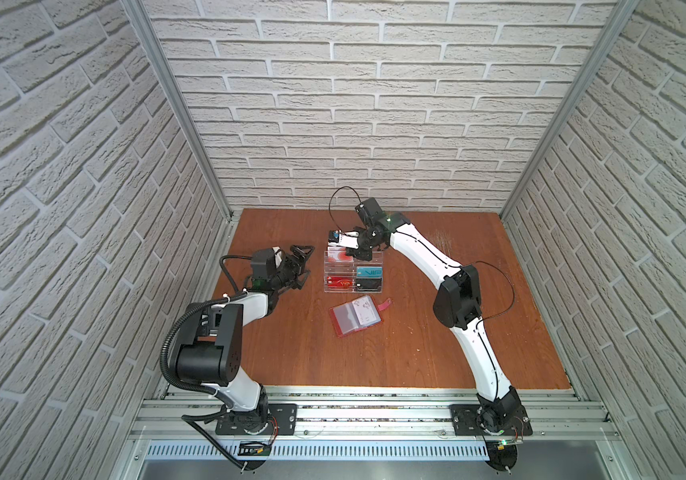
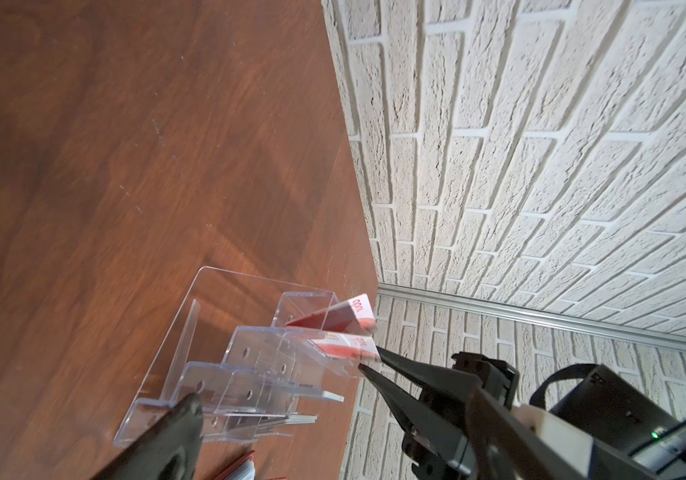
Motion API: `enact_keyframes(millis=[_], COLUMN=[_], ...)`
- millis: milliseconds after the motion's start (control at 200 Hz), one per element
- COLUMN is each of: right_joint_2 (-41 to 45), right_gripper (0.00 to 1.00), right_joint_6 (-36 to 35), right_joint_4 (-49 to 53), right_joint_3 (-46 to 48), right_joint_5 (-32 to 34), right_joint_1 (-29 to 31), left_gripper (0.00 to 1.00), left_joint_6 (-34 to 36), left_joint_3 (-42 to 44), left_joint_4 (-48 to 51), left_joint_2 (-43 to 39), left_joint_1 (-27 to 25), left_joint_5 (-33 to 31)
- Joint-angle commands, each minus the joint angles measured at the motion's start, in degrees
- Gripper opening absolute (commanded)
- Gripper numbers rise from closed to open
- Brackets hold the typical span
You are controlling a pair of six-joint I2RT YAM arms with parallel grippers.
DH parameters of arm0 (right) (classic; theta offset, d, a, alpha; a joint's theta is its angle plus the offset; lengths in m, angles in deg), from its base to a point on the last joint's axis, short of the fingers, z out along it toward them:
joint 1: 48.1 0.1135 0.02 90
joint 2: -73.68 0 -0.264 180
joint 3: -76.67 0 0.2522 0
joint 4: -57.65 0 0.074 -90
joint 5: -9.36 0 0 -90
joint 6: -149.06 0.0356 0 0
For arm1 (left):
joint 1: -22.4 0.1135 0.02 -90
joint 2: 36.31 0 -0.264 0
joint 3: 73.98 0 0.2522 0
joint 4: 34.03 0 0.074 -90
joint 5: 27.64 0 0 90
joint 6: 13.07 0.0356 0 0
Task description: Take the credit cards out of the card holder
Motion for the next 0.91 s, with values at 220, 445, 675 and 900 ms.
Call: enact_keyframes(millis=[220,445,675,900], right_joint_2=[4.60,7.25,12.33,22.34], right_gripper=[0.25,0.30,0.55,0.99], right_joint_6=[1.33,2.16,7.01,15.54], right_joint_4=[-2.66,-2.98,-4.77,-10.99], right_joint_3=[0.46,1.06,3.15,11.69], right_joint_5=[0.52,1.36,4.49,12.25], right_joint_1=[0.26,0.26,0.30,0.31], left_gripper=[0.98,0.98,0.98,0.98], left_joint_6=[0.81,1.79,5.13,9.44], left_joint_3=[0.02,0.10,-0.44,-3.06], left_joint_4=[-2.71,-0.19,6.87,15.67], left_joint_2=[-0.47,-2.45,-7.47,-11.59], left_joint_1=[-0.34,-0.91,-2.77,-8.79], left_joint_5=[0.40,-0.06,-1.49,-5.23])
